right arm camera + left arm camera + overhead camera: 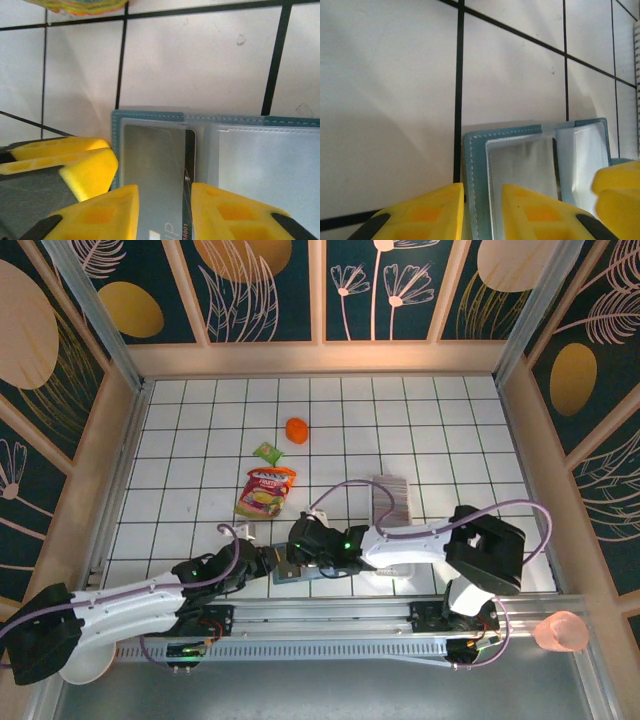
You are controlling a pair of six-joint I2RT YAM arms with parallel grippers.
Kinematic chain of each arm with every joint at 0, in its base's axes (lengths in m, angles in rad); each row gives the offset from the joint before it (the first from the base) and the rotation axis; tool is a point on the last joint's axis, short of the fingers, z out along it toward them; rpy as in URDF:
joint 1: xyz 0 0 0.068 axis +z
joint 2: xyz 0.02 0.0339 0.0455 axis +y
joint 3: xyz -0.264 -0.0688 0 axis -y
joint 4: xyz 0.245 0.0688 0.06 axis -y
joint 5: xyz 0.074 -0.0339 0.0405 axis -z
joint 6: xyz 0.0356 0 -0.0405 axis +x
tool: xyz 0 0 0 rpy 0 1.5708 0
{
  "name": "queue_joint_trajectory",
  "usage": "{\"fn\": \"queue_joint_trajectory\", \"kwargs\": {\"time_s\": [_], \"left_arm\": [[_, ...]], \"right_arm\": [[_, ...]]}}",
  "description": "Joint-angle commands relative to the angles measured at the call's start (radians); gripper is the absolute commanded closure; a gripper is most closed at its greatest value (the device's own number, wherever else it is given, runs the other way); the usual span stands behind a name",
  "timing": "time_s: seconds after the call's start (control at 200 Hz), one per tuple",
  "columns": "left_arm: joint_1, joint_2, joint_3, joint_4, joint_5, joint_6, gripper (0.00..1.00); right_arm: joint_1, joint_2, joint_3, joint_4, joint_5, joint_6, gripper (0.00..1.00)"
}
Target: Put the credit cards into the card holder
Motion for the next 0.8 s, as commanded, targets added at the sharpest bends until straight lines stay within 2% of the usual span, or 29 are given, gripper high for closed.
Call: {"fn": "queue_joint_trajectory", "kwargs": {"time_s": [0.0,0.315,0.796], "left_arm": [[-0.006,-0.039,0.024,-0.089,0.040,-0.006,0.75],[-0.007,-0.017,0.060,-0.039,0.122,0.033,0.82],[-0.007,0.012,0.032,-0.067,0.097,0.028,0.79]], "right_arm": [[0.011,-0.064,0.011,-0.073,0.074,-0.028,0.65],[0.022,-0.181,-0.073,-0.182,0.092,0.032,0.65],[0.042,-0.125,-0.112,-0.167,0.046,0.069,0.64]]}}
